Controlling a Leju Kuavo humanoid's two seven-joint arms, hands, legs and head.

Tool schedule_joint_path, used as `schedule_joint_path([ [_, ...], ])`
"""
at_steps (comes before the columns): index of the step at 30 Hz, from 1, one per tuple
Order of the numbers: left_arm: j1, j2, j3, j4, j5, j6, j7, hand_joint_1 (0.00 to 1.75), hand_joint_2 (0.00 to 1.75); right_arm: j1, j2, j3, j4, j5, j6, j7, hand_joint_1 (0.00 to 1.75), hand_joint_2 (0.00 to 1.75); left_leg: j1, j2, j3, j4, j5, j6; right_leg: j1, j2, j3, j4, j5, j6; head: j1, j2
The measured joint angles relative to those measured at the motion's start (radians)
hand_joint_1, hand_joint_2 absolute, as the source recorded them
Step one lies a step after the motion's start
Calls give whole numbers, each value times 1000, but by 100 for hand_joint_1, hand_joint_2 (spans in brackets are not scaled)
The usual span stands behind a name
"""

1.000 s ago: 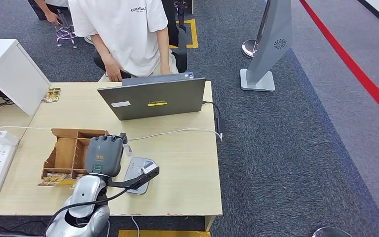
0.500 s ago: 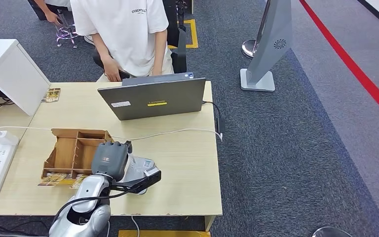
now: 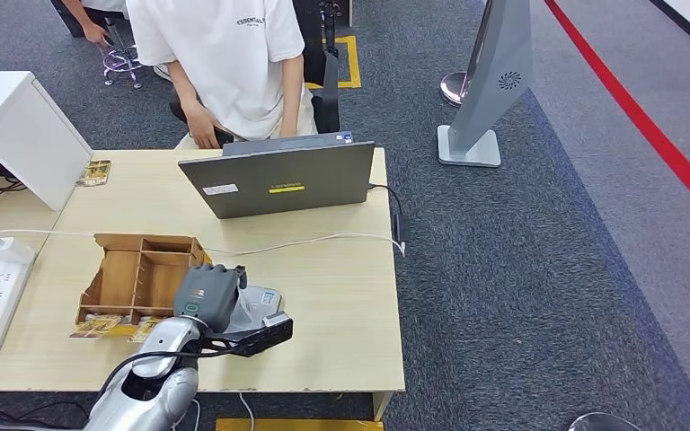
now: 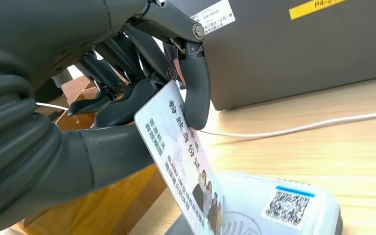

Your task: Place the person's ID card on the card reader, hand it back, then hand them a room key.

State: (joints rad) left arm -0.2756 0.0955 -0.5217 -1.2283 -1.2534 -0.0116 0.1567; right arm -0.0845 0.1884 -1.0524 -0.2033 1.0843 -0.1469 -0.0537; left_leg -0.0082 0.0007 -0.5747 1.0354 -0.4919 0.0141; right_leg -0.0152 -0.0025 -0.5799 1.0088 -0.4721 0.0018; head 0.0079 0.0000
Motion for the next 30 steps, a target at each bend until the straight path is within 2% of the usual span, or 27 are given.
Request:
schedule_joint_path([
  [15, -8, 21, -9, -64, 10, 78, 8, 175, 175, 0, 0, -10, 0, -4, -3, 0, 0, 0, 0, 0, 0, 0, 0, 0, 0, 0, 0, 0, 0, 0, 0, 0],
  [18, -9, 30, -9, -129, 7, 180, -17, 175, 175, 1, 0, -14, 0, -4, -7, 0, 0, 0, 0, 0, 0, 0, 1, 0, 0, 0, 0, 0, 0, 0, 0, 0],
  [24, -37, 48, 15, -369, -84, 443, -88, 175, 175, 1, 0, -15, 0, 31, -14, 9, 0, 0, 0, -1, -1, 0, 1, 1, 0, -1, 0, 0, 0, 0, 0, 0],
  [27, -91, 51, 48, -432, -169, 500, -93, 175, 175, 1, 0, -8, 0, 59, -6, 10, 0, 0, 0, -2, -1, 0, 1, 1, 0, -2, 0, 0, 0, 0, 0, 0],
  [30, -184, 57, 104, -424, -260, 538, -99, 175, 175, -1, 0, 9, 0, 88, 9, 9, 0, 0, 0, -2, -1, 0, 3, 0, 0, -2, 0, 0, 2, -1, 0, 0],
])
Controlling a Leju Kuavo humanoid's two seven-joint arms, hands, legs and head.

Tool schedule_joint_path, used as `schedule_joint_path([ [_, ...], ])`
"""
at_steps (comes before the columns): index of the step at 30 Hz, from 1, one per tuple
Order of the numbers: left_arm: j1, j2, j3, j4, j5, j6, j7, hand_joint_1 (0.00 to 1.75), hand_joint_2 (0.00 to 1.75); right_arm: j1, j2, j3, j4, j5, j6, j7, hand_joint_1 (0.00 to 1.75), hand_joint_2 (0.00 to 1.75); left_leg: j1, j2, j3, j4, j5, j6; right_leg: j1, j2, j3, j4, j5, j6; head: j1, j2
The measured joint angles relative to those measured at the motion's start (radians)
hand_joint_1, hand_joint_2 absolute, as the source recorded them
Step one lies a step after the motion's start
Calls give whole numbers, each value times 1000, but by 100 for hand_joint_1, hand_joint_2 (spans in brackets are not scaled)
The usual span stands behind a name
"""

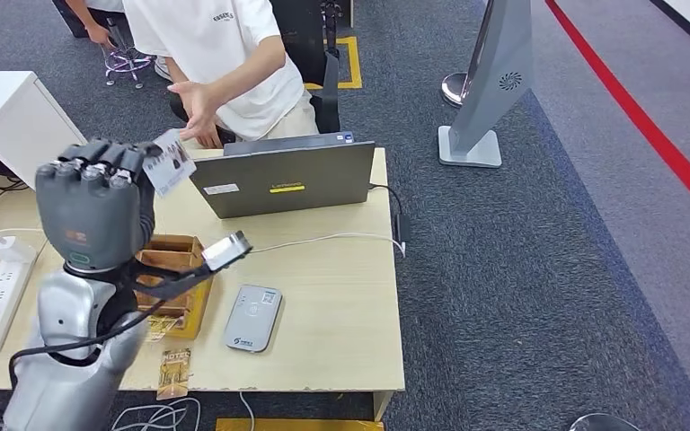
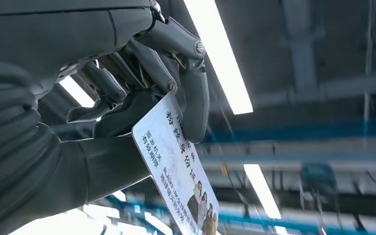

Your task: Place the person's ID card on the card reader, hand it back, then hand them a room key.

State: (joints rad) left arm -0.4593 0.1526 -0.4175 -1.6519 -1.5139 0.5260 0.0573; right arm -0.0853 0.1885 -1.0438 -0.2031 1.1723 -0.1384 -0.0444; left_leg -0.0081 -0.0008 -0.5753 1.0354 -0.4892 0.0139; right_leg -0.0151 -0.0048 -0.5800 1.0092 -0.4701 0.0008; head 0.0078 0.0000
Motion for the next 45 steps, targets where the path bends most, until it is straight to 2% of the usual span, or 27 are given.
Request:
schedule_joint_path([
  [4, -80, 12, 68, 50, -28, 32, -17, 175, 175, 0, 0, 17, 0, 13, 8, -2, 0, 0, 0, 1, 1, 0, 1, -1, 0, 1, 0, 0, 1, -1, -1, 0],
  [7, -122, 30, 87, 98, -46, 31, 15, 175, 175, -1, 0, 25, 0, 23, 14, -7, 0, 0, 1, 1, 0, 0, 2, -1, 1, 1, 0, 1, 1, -1, 0, 0],
  [10, -198, 73, 102, 224, -49, 48, 47, 175, 175, -1, 0, 35, 0, 33, 26, -12, 0, 0, 1, 1, 0, 0, 2, -1, 1, 1, 0, 1, 2, -2, 0, 0],
  [13, -241, 95, 139, 347, -45, 88, 24, 175, 175, -1, 0, 41, 1, 36, 31, -12, 0, 0, 1, 2, 0, 0, 3, -2, 1, 2, -1, 1, 2, -2, -1, 0],
  [17, -251, 103, 194, 466, -45, 115, -2, 175, 175, -1, 0, 42, 1, 37, 31, -8, 0, 0, 1, 1, 0, 0, 3, -2, 1, 2, -1, 2, 2, -2, 0, 0],
  [26, -251, 97, 221, 530, -53, 100, -6, 175, 175, -2, 0, 42, 1, 37, 32, -8, 0, 0, 0, 1, -1, 0, 3, -2, 1, 2, -1, 1, 3, -2, 0, 0],
  [30, -250, 94, 225, 540, -53, 87, -6, 0, 175, -2, 0, 42, 1, 37, 32, -10, 0, 0, 0, 1, -1, 0, 3, -2, 1, 2, -1, 1, 3, -2, 0, 0],
  [45, -192, 52, 248, 538, -8, 57, -9, 0, 175, -1, 0, 42, 1, 34, 24, -8, 0, 0, 0, 1, -1, 0, 3, -2, 1, 2, -2, 1, 3, -1, 0, 0],
])
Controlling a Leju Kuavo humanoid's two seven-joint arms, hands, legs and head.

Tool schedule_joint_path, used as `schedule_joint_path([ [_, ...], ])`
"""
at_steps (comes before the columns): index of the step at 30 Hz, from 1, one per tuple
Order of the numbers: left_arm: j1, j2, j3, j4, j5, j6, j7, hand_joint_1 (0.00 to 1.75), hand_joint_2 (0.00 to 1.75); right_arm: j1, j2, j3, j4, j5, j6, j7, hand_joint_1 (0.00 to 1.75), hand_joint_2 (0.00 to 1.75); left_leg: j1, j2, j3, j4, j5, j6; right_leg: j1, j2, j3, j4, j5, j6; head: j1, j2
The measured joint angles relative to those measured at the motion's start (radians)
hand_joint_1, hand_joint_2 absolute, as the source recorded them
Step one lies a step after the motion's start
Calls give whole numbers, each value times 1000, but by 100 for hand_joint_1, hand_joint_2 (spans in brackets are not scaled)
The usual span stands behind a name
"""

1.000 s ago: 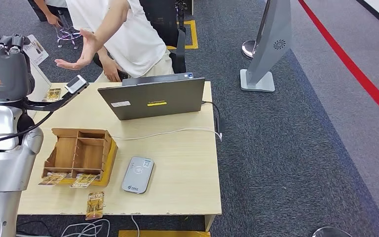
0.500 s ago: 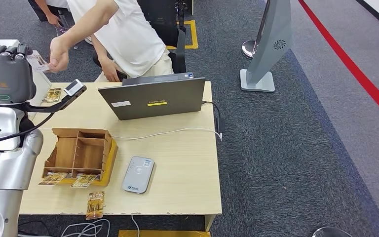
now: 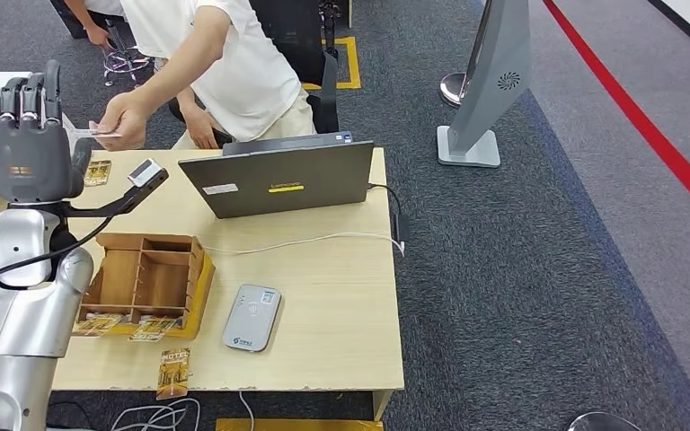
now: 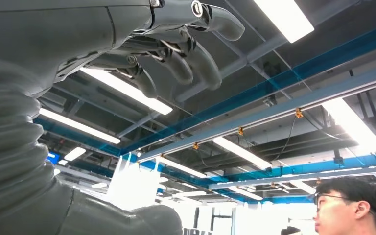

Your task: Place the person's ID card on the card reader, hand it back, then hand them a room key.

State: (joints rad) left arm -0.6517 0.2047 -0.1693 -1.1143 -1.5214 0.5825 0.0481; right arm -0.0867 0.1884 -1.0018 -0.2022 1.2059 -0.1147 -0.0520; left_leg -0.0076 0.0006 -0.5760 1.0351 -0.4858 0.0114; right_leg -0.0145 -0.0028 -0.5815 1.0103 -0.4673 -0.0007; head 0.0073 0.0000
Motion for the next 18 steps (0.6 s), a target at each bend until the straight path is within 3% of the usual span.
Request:
schedule_joint_path([
  [5, 61, -28, 0, -86, 75, -7, -26, 0, 175, 0, 0, -2, 0, -13, -14, 9, 0, 0, 0, 0, 0, 0, 0, 0, 0, 0, 0, 0, 0, 0, 0, 0],
  [13, 246, -71, -7, -333, 142, -30, -55, 0, 175, 0, 0, -21, 0, -44, -35, 15, 0, 0, 0, 1, -1, 0, -1, 0, 0, 1, -1, -1, 0, 1, 0, 0],
  [18, 421, -63, -56, -515, 148, -25, -76, 0, 175, 3, 2, -49, 0, -78, -53, 16, 0, 0, 0, 2, -1, -1, -2, 0, 0, 2, -2, -1, -1, 1, -1, 0],
])
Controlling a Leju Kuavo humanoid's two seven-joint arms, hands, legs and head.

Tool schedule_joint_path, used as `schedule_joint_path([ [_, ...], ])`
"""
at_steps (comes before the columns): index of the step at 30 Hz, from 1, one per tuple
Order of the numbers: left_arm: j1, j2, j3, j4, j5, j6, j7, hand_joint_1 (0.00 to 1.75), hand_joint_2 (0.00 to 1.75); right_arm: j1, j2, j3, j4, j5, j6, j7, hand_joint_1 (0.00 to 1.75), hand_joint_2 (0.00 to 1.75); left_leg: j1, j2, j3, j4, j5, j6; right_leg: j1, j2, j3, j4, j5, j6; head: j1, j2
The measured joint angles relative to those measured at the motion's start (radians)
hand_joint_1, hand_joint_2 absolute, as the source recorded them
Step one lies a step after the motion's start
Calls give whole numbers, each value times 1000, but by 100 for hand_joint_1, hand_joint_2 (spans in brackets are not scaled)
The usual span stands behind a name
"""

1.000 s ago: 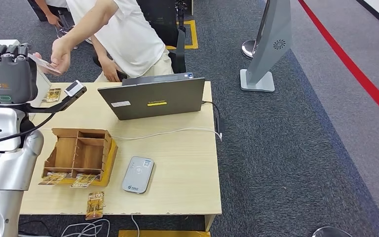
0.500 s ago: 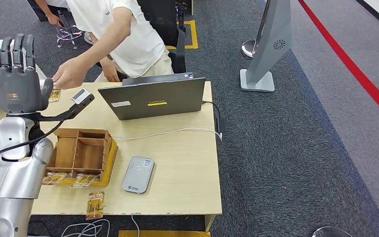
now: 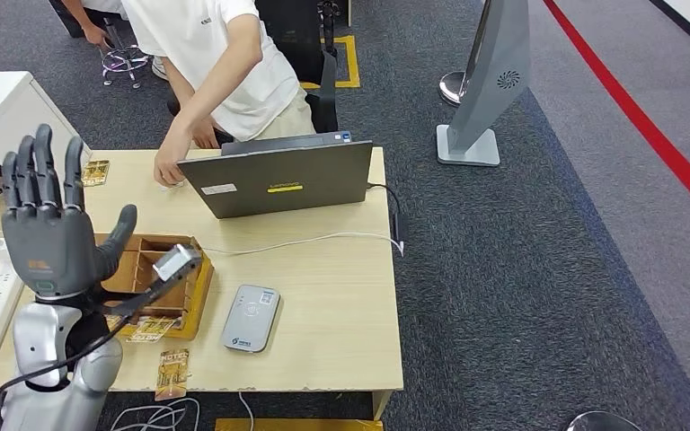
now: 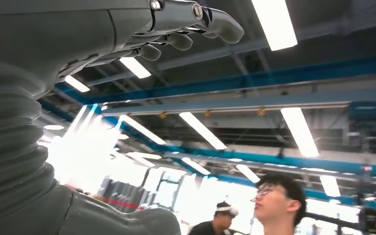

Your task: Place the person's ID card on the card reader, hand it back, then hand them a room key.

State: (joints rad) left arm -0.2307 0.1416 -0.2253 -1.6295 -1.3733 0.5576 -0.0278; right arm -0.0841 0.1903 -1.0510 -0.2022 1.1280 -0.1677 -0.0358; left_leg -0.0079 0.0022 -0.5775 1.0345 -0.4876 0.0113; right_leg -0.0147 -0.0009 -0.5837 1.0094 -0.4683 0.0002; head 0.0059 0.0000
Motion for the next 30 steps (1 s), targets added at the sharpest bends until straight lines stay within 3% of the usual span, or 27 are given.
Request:
schedule_joint_path([
  [3, 110, 25, -36, -92, -15, -1, -4, 0, 175, -1, 1, -18, 0, -22, -12, 4, 0, 0, 0, 1, 0, 0, -2, 1, 0, 1, 0, 0, -1, -1, 0, 0],
  [8, 345, 114, -100, -211, -64, -23, 34, 0, 175, 4, 5, -54, 0, -50, -28, 11, 0, 0, 0, 3, 1, -1, -3, 0, 0, 2, -1, 0, -3, 0, 0, 0],
  [15, 505, 273, -186, -259, -92, -84, 132, 0, 175, 2, 6, -75, 0, -46, -31, 10, 0, 0, 1, 0, 1, -1, -5, -1, 1, 0, 1, 0, -5, 0, -1, 0],
  [20, 561, 387, -266, -260, -99, -72, 207, 0, 175, 1, 6, -76, 0, -34, -31, 11, 0, 0, 1, -1, 1, -1, -4, 0, 1, -1, 1, 0, -5, 0, 0, 0],
  [30, 583, 485, -324, -198, -72, 4, 290, 0, 175, -1, 6, -71, 0, 7, -23, 7, 0, 0, 1, -2, 1, -1, -4, 0, 1, -2, 2, 0, -5, 0, 0, 0],
])
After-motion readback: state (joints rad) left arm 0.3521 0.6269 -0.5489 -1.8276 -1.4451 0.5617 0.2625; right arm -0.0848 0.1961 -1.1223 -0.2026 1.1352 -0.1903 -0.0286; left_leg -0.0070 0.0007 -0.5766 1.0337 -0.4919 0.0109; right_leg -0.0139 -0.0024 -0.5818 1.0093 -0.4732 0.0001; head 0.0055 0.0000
